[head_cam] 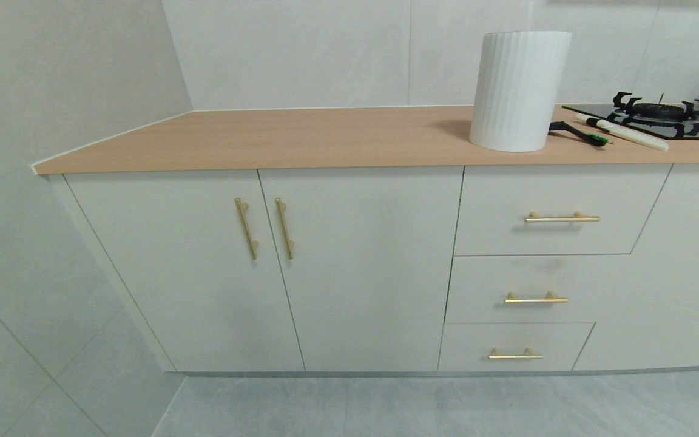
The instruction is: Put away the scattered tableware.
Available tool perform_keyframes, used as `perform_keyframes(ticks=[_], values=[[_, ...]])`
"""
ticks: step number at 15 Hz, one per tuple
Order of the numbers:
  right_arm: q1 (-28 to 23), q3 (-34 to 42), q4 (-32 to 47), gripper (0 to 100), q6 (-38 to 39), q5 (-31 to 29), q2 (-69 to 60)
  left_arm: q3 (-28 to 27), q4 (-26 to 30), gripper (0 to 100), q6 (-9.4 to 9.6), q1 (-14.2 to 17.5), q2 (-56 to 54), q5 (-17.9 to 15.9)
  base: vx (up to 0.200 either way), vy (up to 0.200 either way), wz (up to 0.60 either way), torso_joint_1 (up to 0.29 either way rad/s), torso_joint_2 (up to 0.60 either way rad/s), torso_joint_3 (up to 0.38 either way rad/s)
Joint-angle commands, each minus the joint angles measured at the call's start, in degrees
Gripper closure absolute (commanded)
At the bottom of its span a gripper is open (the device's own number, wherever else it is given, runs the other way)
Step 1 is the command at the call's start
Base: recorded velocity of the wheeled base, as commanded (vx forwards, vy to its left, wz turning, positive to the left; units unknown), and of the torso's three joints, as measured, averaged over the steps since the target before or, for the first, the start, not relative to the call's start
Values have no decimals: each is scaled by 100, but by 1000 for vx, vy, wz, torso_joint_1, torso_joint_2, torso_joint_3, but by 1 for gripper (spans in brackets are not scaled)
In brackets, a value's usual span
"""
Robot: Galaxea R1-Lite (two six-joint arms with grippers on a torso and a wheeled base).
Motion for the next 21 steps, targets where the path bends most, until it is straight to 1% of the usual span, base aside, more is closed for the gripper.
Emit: perform_keyframes(ticks=[1, 5, 13, 21], values=[[0, 0, -1, 0, -1, 2, 14, 0, 0, 0, -4, 1, 2, 4, 0, -200, 0, 2, 2, 2], [0, 0, -1, 0, -1, 2, 14, 0, 0, 0, -4, 1, 2, 4, 0, -200, 0, 0, 0, 1], [0, 0, -1, 0, 8, 2, 14, 0, 0, 0, -4, 1, 2, 4, 0, 0, 0, 0, 0, 0], [0, 0, -1, 0, -1, 2, 14, 0, 0, 0, -4, 1, 2, 4, 200, 0, 0, 2, 1, 2]])
